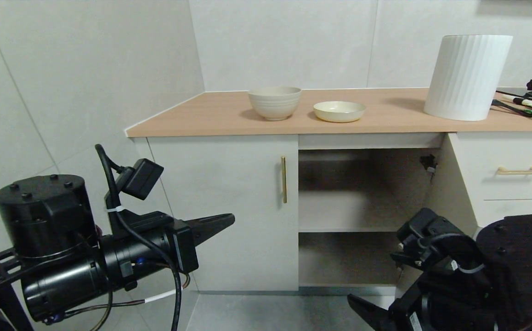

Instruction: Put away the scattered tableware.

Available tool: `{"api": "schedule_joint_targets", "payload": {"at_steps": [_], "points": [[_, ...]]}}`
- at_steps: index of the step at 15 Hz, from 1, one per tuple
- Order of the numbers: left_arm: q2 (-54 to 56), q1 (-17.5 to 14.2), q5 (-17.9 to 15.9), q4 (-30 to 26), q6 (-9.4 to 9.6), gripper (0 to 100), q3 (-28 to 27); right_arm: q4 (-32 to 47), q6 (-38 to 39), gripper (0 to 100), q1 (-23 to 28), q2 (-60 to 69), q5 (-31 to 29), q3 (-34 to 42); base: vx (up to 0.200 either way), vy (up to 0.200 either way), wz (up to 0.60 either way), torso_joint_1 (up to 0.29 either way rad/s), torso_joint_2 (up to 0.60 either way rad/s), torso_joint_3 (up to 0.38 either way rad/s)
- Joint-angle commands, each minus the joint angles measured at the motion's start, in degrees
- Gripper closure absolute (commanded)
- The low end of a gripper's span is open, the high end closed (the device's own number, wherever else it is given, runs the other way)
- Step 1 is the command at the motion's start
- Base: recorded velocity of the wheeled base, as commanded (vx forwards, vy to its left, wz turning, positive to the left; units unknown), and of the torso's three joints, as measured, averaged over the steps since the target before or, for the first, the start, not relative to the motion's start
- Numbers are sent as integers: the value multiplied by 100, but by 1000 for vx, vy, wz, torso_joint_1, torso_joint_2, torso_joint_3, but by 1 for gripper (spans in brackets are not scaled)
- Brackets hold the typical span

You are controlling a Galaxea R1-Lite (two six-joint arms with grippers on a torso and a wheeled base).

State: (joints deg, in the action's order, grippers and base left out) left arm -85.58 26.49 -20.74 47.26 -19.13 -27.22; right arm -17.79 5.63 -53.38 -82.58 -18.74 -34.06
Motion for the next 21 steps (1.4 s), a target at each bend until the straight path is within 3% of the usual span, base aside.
{"api": "schedule_joint_targets", "payload": {"at_steps": [1,5,10,12,14,17,21], "points": [[24,5,-1,2,-3,100,6,3,-27,0,-32,-215,-306,57,0,0,0,0,0,0],[32,5,-1,2,-3,100,6,153,-45,0,3,40,-1150,374,0,0,0,0,0,0],[32,5,-62,2,-3,100,6,311,-71,0,109,567,-1510,778,0,0,0,0,0,0],[32,5,-97,2,-3,100,-2,1067,-80,0,162,1288,-1580,980,0,0,0,0,0,0],[24,5,-159,2,-3,100,-2,2051,-168,0,627,2264,-1580,1024,0,0,0,0,0,0],[-20,5,-176,2,-3,100,-11,2728,-194,0,873,3318,-1440,989,0,0,0,0,0,0],[24,5,-273,2,-12,100,-20,2596,-176,0,865,3151,-262,541,0,0,0,0,0,0]]}}
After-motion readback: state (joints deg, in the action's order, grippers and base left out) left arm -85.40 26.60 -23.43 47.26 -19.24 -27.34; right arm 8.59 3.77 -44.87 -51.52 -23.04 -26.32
